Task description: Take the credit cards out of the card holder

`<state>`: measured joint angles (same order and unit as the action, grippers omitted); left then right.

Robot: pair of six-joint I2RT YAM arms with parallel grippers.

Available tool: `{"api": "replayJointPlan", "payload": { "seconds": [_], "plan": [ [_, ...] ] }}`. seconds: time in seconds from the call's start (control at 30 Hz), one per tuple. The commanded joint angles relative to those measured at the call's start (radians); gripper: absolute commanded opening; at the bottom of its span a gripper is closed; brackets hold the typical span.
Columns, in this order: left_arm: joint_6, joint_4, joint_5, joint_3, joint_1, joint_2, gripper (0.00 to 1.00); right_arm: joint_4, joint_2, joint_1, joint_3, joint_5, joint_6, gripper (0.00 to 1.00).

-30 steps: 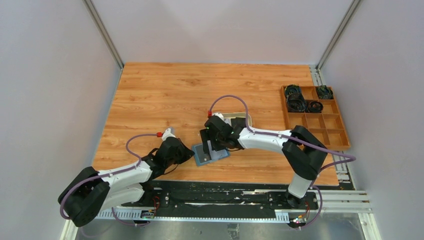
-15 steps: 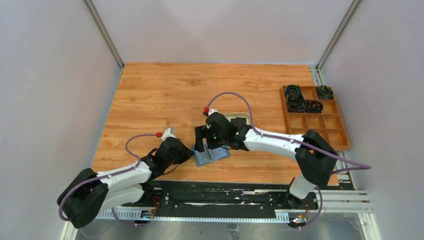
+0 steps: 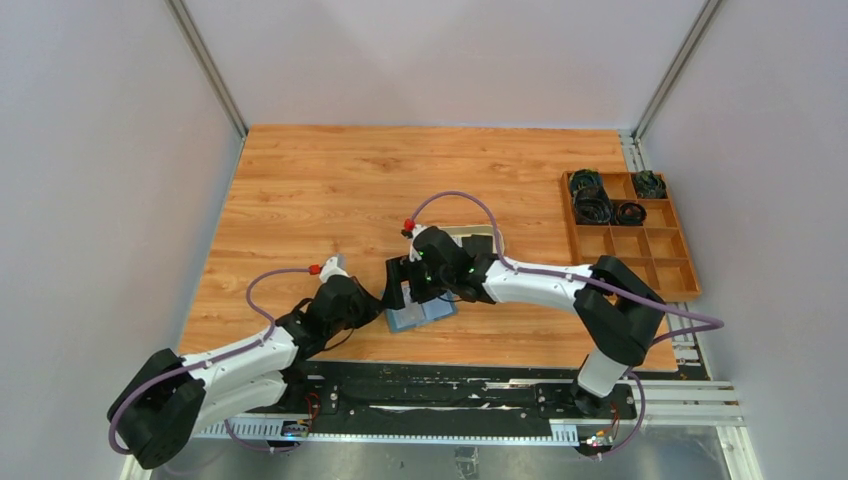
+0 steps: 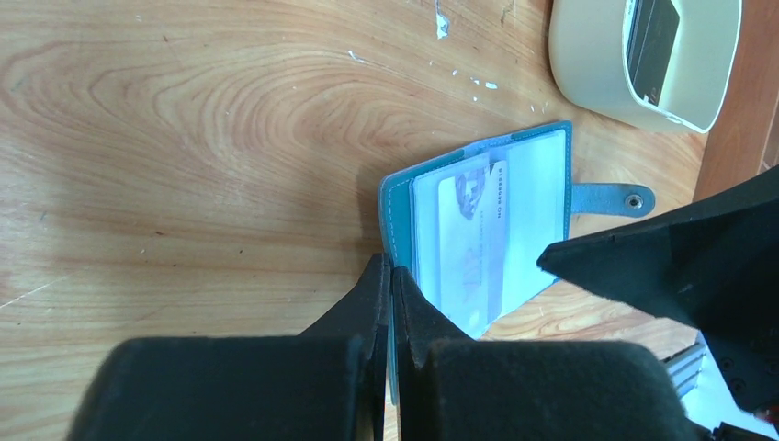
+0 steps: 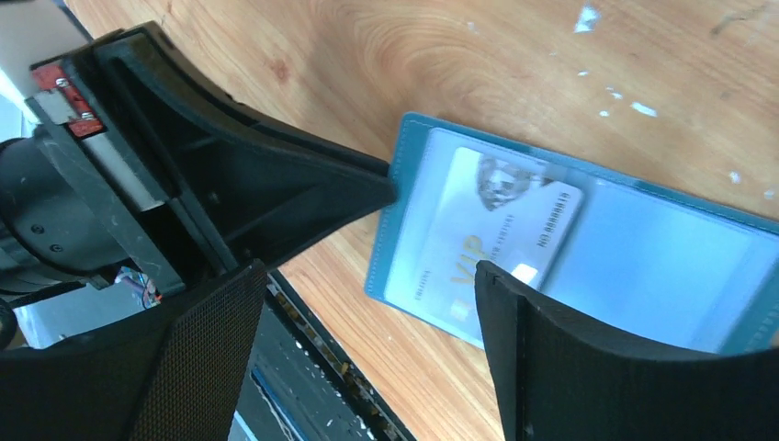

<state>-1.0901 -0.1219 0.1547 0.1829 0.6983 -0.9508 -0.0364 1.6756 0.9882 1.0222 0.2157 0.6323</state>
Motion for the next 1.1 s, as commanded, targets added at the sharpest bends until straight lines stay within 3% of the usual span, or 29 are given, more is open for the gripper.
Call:
{"api": "replayJointPlan", "payload": {
  "seconds": [0.0,0.17,0.37,0.83,0.93,1.07],
  "plan": [
    [0.02,0.042,0.04,-0.009,0.01,0.017,0.0,-0.068,-0.043,-0.095,-0.076,0.069,0.019,0.87],
    [0.035,0.055,0.046,0.004,0.01,-0.017,0.0,-0.151,0.009,-0.18,-0.136,0.202,0.017,0.86],
    [0.063,0.073,0.067,0.021,0.01,-0.077,0.0,-0.274,0.112,-0.187,-0.151,0.338,0.058,0.82],
    [0.093,0.07,0.1,0.041,0.01,-0.217,0.0,-0.368,0.135,-0.189,-0.231,0.393,0.127,0.8],
    [0.09,0.061,0.1,0.036,0.01,-0.222,0.0,-0.394,0.127,-0.193,-0.26,0.402,0.154,0.73],
    [0.092,0.059,0.102,0.038,0.01,-0.22,0.0,-0.428,0.124,-0.205,-0.273,0.421,0.179,0.55]
  ]
}}
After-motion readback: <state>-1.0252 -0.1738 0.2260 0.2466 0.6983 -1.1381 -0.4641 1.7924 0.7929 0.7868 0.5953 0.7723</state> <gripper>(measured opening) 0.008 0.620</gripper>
